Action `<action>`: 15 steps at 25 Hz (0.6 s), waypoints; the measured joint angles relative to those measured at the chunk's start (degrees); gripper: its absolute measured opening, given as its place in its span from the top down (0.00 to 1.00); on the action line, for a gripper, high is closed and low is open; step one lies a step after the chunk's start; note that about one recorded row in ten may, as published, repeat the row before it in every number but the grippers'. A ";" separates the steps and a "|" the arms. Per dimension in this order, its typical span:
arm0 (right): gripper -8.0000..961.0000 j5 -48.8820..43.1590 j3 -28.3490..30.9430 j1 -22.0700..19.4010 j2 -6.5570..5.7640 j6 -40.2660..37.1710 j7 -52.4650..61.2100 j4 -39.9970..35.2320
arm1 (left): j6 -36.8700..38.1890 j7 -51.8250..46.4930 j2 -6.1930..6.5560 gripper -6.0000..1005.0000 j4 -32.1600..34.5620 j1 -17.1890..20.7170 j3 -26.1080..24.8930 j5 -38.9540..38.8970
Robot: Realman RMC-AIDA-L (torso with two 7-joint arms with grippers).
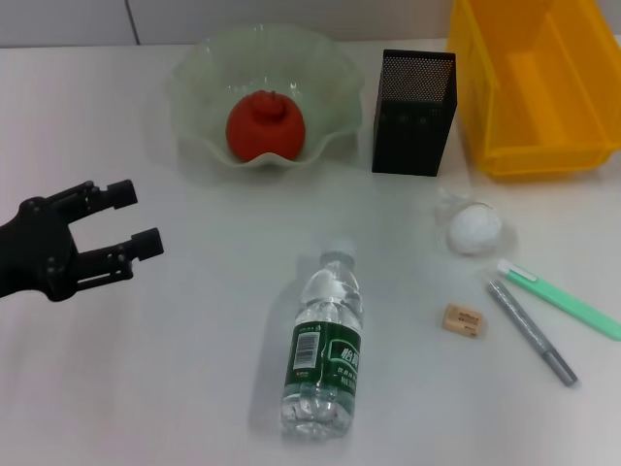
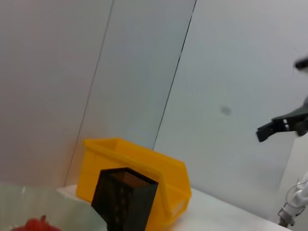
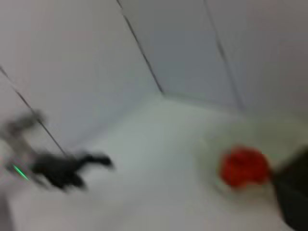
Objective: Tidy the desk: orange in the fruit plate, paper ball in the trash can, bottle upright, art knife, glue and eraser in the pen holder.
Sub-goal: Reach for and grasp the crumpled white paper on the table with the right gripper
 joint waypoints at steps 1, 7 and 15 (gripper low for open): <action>0.20 -2.99 -2.28 1.12 -0.17 -0.22 3.30 -5.40 | 0.17 -0.11 0.00 0.18 -0.01 0.11 0.11 0.12; 0.20 -24.57 -19.37 5.37 2.62 2.47 9.68 -18.91 | 0.80 -0.16 -0.44 0.18 0.01 0.28 0.32 1.74; 0.21 -42.73 -30.03 8.97 9.31 20.66 10.07 -2.63 | 0.77 -0.16 -0.80 0.18 -0.17 -0.46 0.30 3.65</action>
